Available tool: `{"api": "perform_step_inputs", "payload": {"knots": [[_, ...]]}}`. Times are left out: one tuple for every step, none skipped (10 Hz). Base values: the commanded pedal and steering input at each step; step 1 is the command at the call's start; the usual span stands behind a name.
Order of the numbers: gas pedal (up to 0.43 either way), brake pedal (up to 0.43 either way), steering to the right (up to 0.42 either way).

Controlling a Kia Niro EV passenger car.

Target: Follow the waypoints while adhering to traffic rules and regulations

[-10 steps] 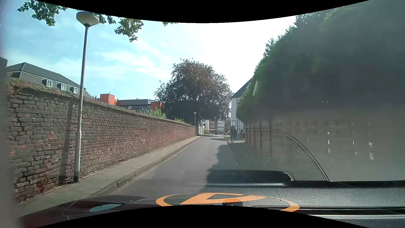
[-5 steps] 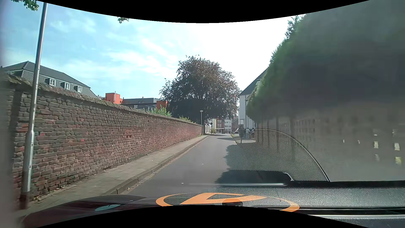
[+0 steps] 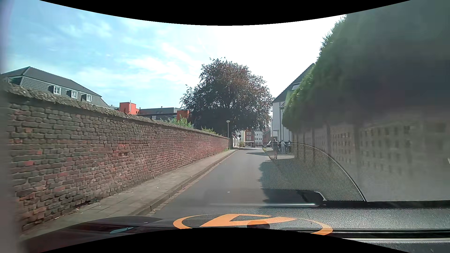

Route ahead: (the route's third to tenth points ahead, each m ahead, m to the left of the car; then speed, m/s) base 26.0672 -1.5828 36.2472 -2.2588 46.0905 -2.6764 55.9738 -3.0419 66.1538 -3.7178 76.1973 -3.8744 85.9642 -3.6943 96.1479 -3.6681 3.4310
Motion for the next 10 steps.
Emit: {"api": "perform_step_inputs", "payload": {"knots": [[0.059,0.0,-0.021],[0.059,0.0,-0.009],[0.059,0.0,-0.004],[0.059,0.0,-0.004],[0.059,0.0,-0.002],[0.059,0.0,0.0],[0.059,0.0,0.002],[0.059,0.0,0.006],[0.059,0.0,0.01],[0.059,0.0,0.015]]}}
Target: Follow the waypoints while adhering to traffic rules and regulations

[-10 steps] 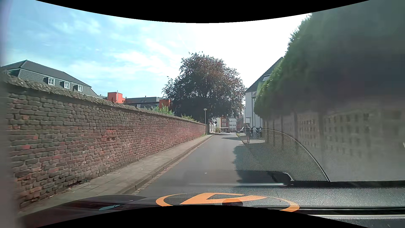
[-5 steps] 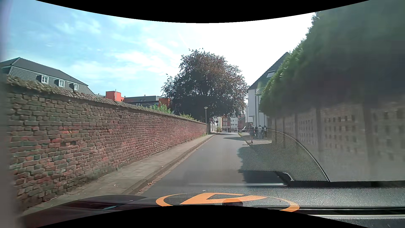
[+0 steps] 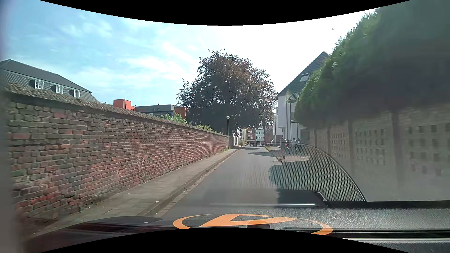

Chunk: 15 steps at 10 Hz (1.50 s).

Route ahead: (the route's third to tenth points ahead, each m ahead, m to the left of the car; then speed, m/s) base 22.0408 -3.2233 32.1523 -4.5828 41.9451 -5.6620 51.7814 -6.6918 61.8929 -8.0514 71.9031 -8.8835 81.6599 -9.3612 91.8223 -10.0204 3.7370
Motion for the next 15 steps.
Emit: {"api": "perform_step_inputs", "payload": {"knots": [[0.059,0.0,0.018],[0.059,0.0,0.023],[0.059,0.0,0.027],[0.059,0.0,0.03],[0.059,0.0,0.032],[0.059,0.0,0.032],[0.059,0.0,0.032],[0.059,0.0,0.032],[0.059,0.0,0.032],[0.059,0.0,0.032],[0.059,0.0,0.032],[0.059,0.0,0.032],[0.059,0.0,0.031],[0.059,0.0,0.029],[0.047,0.0,0.027]]}}
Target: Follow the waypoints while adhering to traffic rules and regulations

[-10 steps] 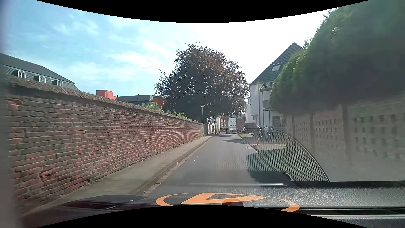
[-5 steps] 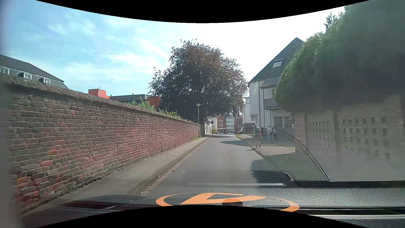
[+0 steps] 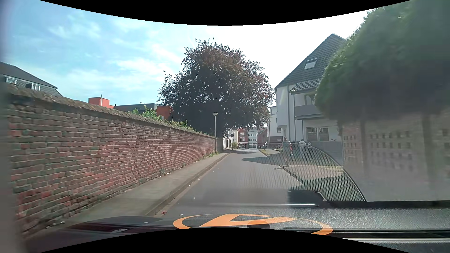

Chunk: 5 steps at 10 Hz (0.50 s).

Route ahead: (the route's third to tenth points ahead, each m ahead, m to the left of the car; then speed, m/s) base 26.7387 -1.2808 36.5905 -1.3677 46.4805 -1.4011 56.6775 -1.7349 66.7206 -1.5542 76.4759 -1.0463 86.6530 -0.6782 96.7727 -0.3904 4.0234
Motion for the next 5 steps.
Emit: {"api": "perform_step_inputs", "payload": {"knots": [[0.047,0.0,0.026],[0.047,0.0,0.023],[0.047,0.0,0.02],[0.047,0.0,0.017],[0.047,0.0,0.016]]}}
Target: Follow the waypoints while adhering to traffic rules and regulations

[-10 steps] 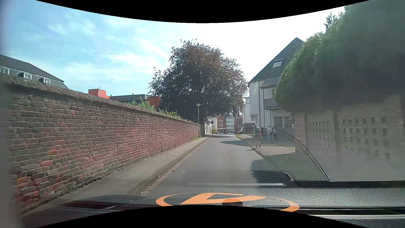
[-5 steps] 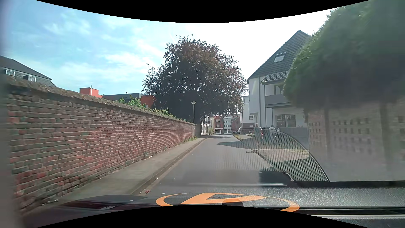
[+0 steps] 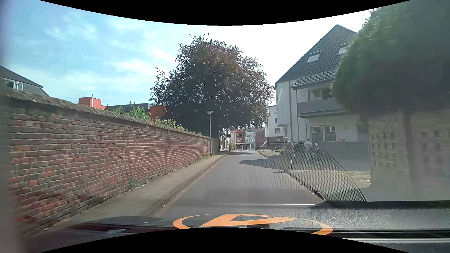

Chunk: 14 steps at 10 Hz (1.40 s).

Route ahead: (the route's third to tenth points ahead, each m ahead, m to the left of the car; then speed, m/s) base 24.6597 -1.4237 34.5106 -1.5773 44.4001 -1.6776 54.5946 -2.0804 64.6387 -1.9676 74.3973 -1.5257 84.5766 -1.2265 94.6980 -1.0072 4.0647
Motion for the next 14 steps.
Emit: {"api": "perform_step_inputs", "payload": {"knots": [[0.047,0.0,0.014],[0.047,0.0,0.012],[0.047,0.0,0.011],[0.047,0.0,0.011],[0.047,0.0,0.011],[0.047,0.0,0.011],[0.047,0.0,0.011],[0.047,0.0,0.01],[0.047,0.0,0.01],[0.047,0.0,0.01],[0.047,0.0,0.009],[0.047,0.0,0.008],[0.047,0.0,0.007],[0.047,0.0,0.007]]}}
